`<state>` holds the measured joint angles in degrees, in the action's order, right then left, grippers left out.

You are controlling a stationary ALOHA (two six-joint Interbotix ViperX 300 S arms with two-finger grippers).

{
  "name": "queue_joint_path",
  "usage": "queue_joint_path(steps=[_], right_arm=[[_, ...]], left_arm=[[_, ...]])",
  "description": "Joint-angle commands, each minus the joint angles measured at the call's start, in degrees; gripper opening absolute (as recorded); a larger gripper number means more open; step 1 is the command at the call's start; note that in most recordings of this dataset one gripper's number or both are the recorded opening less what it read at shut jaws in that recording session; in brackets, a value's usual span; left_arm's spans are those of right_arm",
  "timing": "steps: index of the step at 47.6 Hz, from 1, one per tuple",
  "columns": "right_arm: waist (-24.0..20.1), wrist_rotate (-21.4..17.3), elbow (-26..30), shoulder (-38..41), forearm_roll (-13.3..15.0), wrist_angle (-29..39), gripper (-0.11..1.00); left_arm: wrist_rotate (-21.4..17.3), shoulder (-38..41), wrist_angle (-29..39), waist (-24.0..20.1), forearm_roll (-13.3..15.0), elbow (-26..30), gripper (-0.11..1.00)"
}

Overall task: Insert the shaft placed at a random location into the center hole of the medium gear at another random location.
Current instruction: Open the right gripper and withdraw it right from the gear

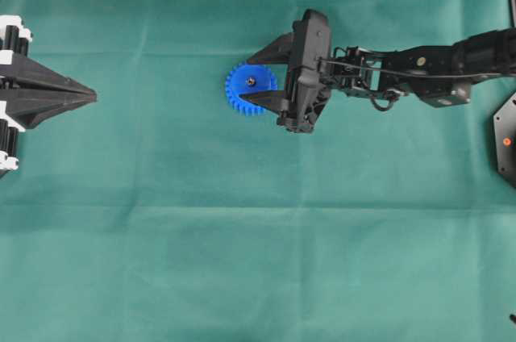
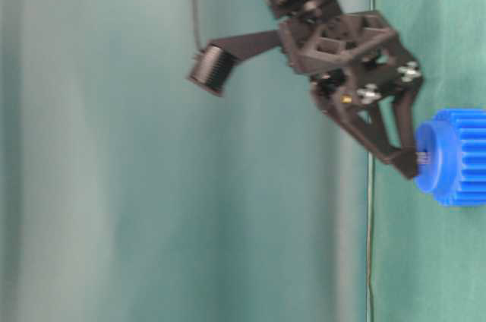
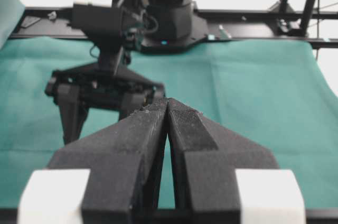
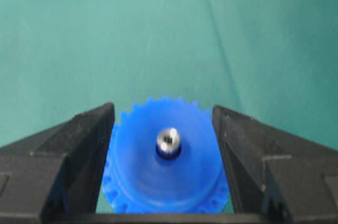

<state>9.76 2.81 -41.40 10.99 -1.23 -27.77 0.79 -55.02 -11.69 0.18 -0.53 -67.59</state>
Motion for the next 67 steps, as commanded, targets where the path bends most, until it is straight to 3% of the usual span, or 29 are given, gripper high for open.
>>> queue_joint_path(steps=[1, 24, 67], right_arm=[[-0.2, 0.4, 0.3, -4.3, -0.1, 1.0, 0.75], [-0.2, 0.3, -2.9, -13.4, -0.1, 4.7, 0.75], [-0.2, 0.2, -20.5, -33.8, -3.3, 6.6, 0.75]], left_arm=[[0.1, 0.5, -0.3, 0.1, -0.1, 0.7, 0.00], [0.1, 0.5, -0.3, 0.0, -0.1, 0.7, 0.00], [0.1, 0.5, -0.3, 0.0, -0.1, 0.8, 0.00]])
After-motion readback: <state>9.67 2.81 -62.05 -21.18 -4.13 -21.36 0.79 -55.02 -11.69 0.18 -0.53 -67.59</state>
